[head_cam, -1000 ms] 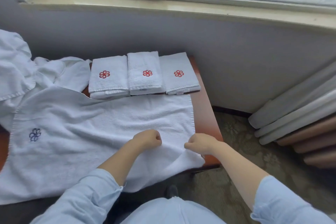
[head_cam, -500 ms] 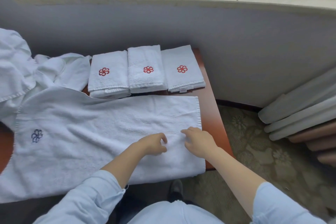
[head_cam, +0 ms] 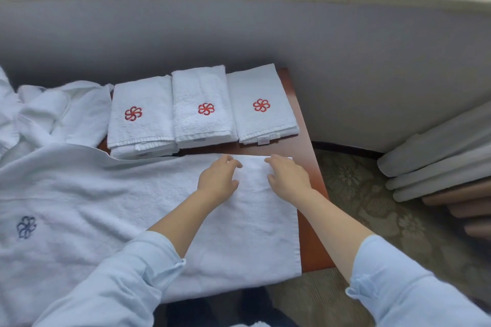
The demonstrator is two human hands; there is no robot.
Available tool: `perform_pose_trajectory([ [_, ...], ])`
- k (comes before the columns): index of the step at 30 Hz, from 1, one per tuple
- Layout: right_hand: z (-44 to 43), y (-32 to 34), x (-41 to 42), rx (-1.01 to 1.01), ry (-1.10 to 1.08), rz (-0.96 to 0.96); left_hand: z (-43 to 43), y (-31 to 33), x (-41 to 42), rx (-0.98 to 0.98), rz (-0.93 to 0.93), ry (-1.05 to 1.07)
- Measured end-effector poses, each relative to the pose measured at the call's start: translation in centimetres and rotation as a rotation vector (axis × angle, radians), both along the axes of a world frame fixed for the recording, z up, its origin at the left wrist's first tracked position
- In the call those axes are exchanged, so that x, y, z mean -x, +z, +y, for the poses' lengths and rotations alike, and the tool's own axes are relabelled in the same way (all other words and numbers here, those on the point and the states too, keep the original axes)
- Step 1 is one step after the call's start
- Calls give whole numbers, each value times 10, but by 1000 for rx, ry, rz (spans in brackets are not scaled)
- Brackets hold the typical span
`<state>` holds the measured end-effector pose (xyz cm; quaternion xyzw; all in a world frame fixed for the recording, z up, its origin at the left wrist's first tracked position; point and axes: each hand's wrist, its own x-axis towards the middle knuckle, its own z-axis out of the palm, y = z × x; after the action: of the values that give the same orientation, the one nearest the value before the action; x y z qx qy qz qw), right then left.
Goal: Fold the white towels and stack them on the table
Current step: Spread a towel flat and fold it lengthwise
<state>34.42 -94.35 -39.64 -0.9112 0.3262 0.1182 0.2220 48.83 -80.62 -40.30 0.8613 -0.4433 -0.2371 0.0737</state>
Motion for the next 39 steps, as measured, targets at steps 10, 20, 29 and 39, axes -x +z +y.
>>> perform_pose_trajectory([
  [10, -14, -10, -30, 138, 83, 153, -30, -4, -24, -190, -25, -147],
  [20, -29, 14, -25, 63, 2, -41, -24, 8, -33, -132, -97, 33],
  [29, -71, 63, -67, 347, -116, -341, -55, 56, -62, 268, -242, 201],
  [39, -57, 45, -37, 345, -41, -271, -37, 54, -47, 218, -381, 28],
])
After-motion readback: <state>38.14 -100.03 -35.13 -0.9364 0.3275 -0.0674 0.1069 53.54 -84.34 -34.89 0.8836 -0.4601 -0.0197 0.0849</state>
